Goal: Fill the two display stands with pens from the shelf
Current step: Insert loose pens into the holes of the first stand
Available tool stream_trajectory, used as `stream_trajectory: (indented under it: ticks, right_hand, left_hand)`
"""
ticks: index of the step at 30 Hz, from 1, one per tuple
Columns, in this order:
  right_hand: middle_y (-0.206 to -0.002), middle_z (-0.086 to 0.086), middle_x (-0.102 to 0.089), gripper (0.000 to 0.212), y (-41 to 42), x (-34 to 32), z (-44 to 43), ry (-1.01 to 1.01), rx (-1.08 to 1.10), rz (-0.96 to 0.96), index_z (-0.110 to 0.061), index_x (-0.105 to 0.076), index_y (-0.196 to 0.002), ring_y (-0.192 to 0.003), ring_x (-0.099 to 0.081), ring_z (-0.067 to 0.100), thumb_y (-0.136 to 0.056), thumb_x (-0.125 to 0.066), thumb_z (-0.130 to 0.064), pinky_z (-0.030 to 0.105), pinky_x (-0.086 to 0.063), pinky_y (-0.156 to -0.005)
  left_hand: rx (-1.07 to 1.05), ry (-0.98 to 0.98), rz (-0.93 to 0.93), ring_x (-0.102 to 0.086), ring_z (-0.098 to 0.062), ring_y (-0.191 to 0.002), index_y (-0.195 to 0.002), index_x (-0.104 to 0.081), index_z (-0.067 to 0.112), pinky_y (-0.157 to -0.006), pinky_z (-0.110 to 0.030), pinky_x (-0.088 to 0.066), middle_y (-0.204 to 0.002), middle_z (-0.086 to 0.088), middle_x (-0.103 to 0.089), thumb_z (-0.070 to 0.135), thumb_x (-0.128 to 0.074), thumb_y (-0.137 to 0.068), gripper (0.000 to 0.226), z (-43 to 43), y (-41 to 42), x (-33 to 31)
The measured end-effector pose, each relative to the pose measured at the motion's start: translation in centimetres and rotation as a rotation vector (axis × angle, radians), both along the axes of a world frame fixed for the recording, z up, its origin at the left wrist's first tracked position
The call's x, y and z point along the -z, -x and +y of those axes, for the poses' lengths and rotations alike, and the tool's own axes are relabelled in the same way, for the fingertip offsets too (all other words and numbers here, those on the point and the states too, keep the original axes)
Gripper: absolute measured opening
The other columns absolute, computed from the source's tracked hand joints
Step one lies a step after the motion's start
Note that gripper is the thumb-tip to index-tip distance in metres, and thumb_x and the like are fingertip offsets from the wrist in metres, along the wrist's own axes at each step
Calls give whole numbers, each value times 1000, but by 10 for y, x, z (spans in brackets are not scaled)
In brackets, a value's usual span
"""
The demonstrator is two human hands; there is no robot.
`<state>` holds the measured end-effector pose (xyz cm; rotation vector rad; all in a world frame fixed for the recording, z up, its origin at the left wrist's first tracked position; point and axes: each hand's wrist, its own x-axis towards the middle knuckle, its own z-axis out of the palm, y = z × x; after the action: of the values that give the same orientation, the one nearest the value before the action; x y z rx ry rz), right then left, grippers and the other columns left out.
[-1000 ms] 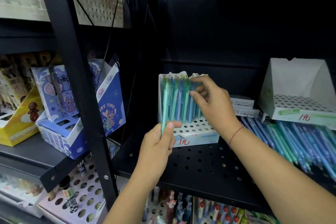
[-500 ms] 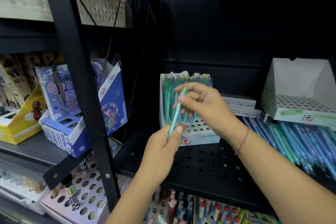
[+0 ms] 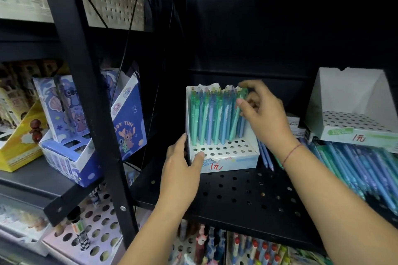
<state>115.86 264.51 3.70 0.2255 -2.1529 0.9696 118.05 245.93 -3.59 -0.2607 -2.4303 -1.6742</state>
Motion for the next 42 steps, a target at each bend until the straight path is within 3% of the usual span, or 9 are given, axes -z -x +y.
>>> stream_trajectory:
  ticks: [5, 16, 21, 24, 28, 31, 35, 40, 42]
  right_hand:
    - [-72, -6, -58, 38, 1, 4, -2, -38, 11, -10, -24, -44, -127, -75, -61, 12, -93, -60, -18, 27, -51, -72]
    - [-87, -9, -59, 20, 8, 8, 1, -31, 13, 53, -21, -64, -106, -73, -52, -7, -87, -67, -15, 6, -43, -68]
    - [-83, -2, -64, 9, 1, -24, 29, 202, 85, 6, -23, -62, -96, -74, -63, 12, -89, -65, -18, 26, -54, -67]
    - [-81, 7, -68, 9, -2, -30, 59, 85, 243, -320, -16, -65, -85, -72, -64, 21, -87, -68, -24, 28, -51, -58]
    - [-80, 11, -68, 38, 5, 2, 73, -254, 319, -845, -5, -67, -85, -68, -62, 20, -84, -68, -43, 26, -49, -59]
    - [-73, 2, -57, 52, 14, 20, 77, -391, 382, -952, -12, -51, -70, -64, -54, 14, -78, -64, -62, 26, -39, -54]
    - [-129, 9, -55, 83, 15, 22, 76, -431, 393, -1040, -5, -47, -133, -112, -54, 22, -79, -60, -66, 24, -39, -74]
    - [-112, 12, -61, 74, 16, 16, 81, -311, 321, -1146, 1, -48, -125, -92, -55, 21, -77, -74, -48, 27, -51, -75]
    - [-92, 10, -62, 51, 18, 13, 82, -327, 301, -1197, -2, -53, -101, -84, -57, 21, -76, -78, -39, 27, -51, -74]
  left_hand:
    - [4, 1, 18, -46, -9, -123, -147, -29, 35, -100, -31, -43, -141, 10, -39, 29, -53, -96, 57, 0, 0, -1]
    - [-6, 2, -7, -44, -13, -126, -148, -27, 34, -104, -37, -42, -144, 9, -37, 30, -54, -96, 59, 0, -2, -2]
    - [4, -10, -10, -43, -12, -126, -148, -27, 34, -101, -30, -41, -145, 9, -36, 29, -53, -96, 58, -1, -1, -2]
    - [7, -20, -11, -44, -12, -125, -148, -28, 34, -100, -31, -41, -143, 9, -37, 28, -54, -96, 58, -1, 0, -1]
    - [-1, -10, -5, -45, -14, -125, -148, -28, 34, -100, -33, -43, -145, 7, -37, 28, -53, -96, 58, 0, 0, 0]
    - [2, -16, -4, -45, -15, -126, -148, -28, 34, -101, -36, -43, -146, 7, -36, 28, -54, -96, 58, 0, 1, 0]
    - [8, -8, -7, -43, -17, -130, -148, -27, 35, -103, -38, -42, -150, 7, -33, 31, -54, -96, 59, -1, 2, 2]
    - [12, -11, -9, -42, -16, -131, -148, -27, 36, -104, -41, -41, -151, 7, -33, 31, -54, -96, 59, -1, 3, 3]
    - [9, -8, -12, -41, -17, -132, -148, -27, 36, -106, -44, -41, -151, 6, -32, 31, -54, -96, 59, -1, 3, 3]
